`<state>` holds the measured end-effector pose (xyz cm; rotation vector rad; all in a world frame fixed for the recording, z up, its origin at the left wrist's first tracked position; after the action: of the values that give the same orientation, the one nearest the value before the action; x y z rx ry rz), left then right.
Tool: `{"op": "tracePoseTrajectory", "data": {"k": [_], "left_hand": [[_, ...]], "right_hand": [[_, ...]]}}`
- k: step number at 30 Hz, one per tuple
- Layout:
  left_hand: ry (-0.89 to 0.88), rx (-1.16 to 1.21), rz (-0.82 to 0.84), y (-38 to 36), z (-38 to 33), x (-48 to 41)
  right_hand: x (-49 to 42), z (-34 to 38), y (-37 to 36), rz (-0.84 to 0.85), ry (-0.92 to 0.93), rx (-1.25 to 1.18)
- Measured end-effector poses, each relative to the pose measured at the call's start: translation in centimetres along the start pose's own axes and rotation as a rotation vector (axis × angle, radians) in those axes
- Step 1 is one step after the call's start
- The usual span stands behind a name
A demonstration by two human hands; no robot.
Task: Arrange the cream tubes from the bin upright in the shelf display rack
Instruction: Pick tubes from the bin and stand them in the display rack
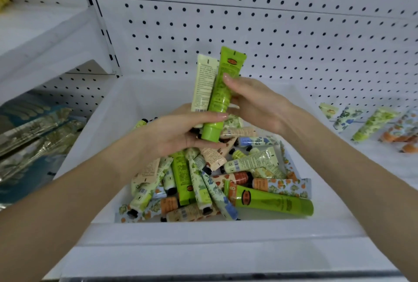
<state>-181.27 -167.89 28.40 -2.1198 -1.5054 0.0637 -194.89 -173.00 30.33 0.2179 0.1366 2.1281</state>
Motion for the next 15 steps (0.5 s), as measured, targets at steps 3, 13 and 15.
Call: {"op": "tracePoseTrajectory", "data": {"k": [3,13,15], "left_hand": [[-0.055,0.065,-0.090,0.7,-0.9,0.0],[-0.028,0.127,-0.213,1.7,-1.0,-0.3],[-0.027,0.111,-0.207,1.8,-0.9,-0.4]], "right_hand": [[-0.1,-0.8,2.6,-0.090,-0.056,0.312],[1.2,-5.3,3.3,0.513,-0.480,1.158],[1.2,-5.6,3.0,0.559,-0.514,1.190]]}}
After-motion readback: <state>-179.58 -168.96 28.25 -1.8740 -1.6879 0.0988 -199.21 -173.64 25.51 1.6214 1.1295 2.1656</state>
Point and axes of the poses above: each hand's wrist, its own x-axis away from the middle knuckle, its own y-axis out of the back of the hand, z = x × y, the point moved 3 cm from there along -x, towards the middle knuckle, and after that the axes turned 11 degrees about x, right-handed, at the moved point
